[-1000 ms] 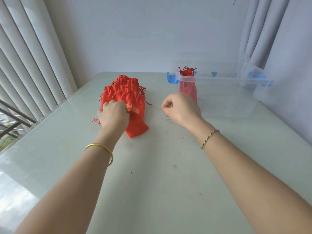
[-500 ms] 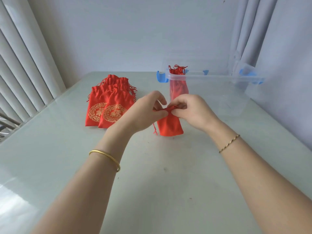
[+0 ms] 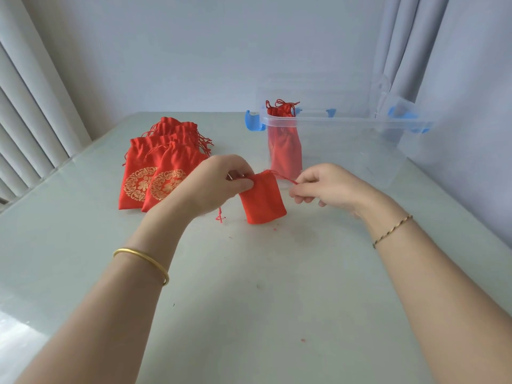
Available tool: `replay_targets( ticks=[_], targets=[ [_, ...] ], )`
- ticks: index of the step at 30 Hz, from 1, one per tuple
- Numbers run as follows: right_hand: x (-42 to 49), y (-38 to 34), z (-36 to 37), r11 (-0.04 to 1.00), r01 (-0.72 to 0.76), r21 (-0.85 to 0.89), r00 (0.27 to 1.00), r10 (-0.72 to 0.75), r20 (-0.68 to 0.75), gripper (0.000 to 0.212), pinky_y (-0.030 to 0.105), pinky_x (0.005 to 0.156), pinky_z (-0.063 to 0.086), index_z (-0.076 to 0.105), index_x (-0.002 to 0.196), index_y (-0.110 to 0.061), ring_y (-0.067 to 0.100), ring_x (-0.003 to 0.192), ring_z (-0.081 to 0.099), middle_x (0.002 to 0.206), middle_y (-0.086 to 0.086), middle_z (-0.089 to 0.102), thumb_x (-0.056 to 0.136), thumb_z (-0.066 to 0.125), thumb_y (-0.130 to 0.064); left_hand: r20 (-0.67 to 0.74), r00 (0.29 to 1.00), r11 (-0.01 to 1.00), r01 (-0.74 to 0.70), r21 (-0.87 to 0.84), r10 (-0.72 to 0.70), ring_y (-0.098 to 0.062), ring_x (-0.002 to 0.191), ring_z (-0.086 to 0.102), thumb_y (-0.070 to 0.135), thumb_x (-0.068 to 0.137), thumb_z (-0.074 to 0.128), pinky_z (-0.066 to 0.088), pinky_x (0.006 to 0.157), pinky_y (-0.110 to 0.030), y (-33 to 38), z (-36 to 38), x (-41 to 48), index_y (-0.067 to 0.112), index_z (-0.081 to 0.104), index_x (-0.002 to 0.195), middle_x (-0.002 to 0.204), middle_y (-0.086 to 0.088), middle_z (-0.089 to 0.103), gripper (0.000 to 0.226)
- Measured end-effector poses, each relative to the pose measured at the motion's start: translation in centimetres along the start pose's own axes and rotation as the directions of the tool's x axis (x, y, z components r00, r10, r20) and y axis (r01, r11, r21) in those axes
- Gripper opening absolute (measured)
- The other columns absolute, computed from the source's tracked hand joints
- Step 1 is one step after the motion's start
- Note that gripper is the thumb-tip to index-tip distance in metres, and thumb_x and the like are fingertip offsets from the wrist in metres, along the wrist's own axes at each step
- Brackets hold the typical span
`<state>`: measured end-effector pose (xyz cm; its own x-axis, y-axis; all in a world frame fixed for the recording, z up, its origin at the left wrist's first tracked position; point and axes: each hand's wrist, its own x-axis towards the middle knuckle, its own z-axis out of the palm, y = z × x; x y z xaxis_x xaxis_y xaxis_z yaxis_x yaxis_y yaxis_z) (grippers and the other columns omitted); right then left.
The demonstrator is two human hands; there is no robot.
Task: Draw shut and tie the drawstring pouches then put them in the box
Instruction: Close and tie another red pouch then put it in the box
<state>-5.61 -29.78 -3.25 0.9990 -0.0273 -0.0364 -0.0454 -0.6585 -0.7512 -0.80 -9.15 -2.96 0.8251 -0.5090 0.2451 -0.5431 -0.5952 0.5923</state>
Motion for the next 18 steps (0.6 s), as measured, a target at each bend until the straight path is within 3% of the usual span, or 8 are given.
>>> replay_targets(
  ticks=[2, 5, 9, 13, 16, 18],
  targets=[
    [-0.4, 0.3, -1.1, 0.998, -0.042, 0.047, 0.999, 0.041, 0.023, 0.013, 0.02, 0.056, 0.038, 0.066, 0.082, -0.009, 0.01, 0.064, 0.055, 0.072, 0.0, 0.065, 0.089, 0.057, -0.015, -0.007, 1.0, 1.0, 0.03, 0.002, -0.03, -0.019, 0.074, 0.059, 0.015, 0.087, 0.061, 0.049, 0.075, -0.033, -0.2, -0.1, 0.0, 0.018, 0.065, 0.098, 0.082, 0.002, 0.062, 0.012],
    [-0.7, 0.8, -2.5, 0.993, -0.064, 0.101, 0.998, 0.065, -0.006, 0.02, 0.019, 0.053, 0.037, 0.064, 0.076, -0.014, 0.009, 0.058, 0.057, 0.068, 0.0, 0.062, 0.093, 0.052, -0.016, -0.043, 0.997, 0.998, 0.061, 0.028, -0.06, -0.006, 0.058, 0.055, 0.011, 0.086, 0.06, 0.046, 0.065, -0.021, -0.7, -0.6, 0.0, 0.014, 0.067, 0.097, 0.074, 0.004, 0.06, 0.013],
    [-1.1, 1.2, -3.7, 0.993, -0.078, 0.089, 0.996, 0.082, -0.044, 0.018, 0.016, 0.05, 0.037, 0.065, 0.078, -0.014, 0.007, 0.055, 0.056, 0.066, -0.001, 0.061, 0.092, 0.054, -0.012, -0.101, 0.991, 0.994, 0.096, 0.046, -0.091, -0.008, 0.054, 0.051, 0.009, 0.086, 0.06, 0.043, 0.058, -0.019, -1.2, -1.6, -0.2, 0.012, 0.069, 0.087, 0.07, 0.004, 0.062, 0.009],
    [-1.3, 1.5, -4.2, 0.994, -0.1, 0.05, 0.991, 0.105, -0.088, 0.014, 0.013, 0.046, 0.039, 0.065, 0.085, -0.009, 0.005, 0.049, 0.057, 0.066, 0.002, 0.061, 0.091, 0.053, -0.005, -0.167, 0.977, 0.99, 0.138, 0.014, -0.134, -0.001, 0.044, 0.048, 0.011, 0.087, 0.061, 0.035, 0.042, -0.006, -1.8, -2.5, -0.5, 0.004, 0.07, 0.087, 0.068, 0.0, 0.063, 0.011],
    [-1.2, 1.7, -4.4, 0.994, -0.105, 0.014, 0.984, 0.106, -0.144, 0.011, 0.017, 0.045, 0.043, 0.06, 0.087, -0.006, 0.015, 0.053, 0.057, 0.065, 0.008, 0.061, 0.09, 0.053, 0.0, -0.218, 0.959, 0.981, 0.191, 0.015, -0.183, -0.014, 0.055, 0.054, 0.017, 0.087, 0.061, 0.038, 0.042, -0.015, -2.1, -2.9, -0.7, 0.005, 0.069, 0.084, 0.073, -0.011, 0.067, 0.015],
    [-1.1, 1.7, -4.4, 0.993, -0.12, -0.019, 0.978, 0.115, -0.176, 0.012, 0.025, 0.05, 0.046, 0.058, 0.079, -0.006, 0.019, 0.054, 0.058, 0.065, 0.01, 0.061, 0.089, 0.054, -0.001, -0.228, 0.952, 0.978, 0.21, -0.005, -0.206, -0.015, 0.055, 0.052, 0.018, 0.089, 0.059, 0.035, 0.038, -0.013, -2.2, -3.1, -0.9, 0.007, 0.068, 0.08, 0.066, -0.005, 0.062, 0.017]
  ],
)
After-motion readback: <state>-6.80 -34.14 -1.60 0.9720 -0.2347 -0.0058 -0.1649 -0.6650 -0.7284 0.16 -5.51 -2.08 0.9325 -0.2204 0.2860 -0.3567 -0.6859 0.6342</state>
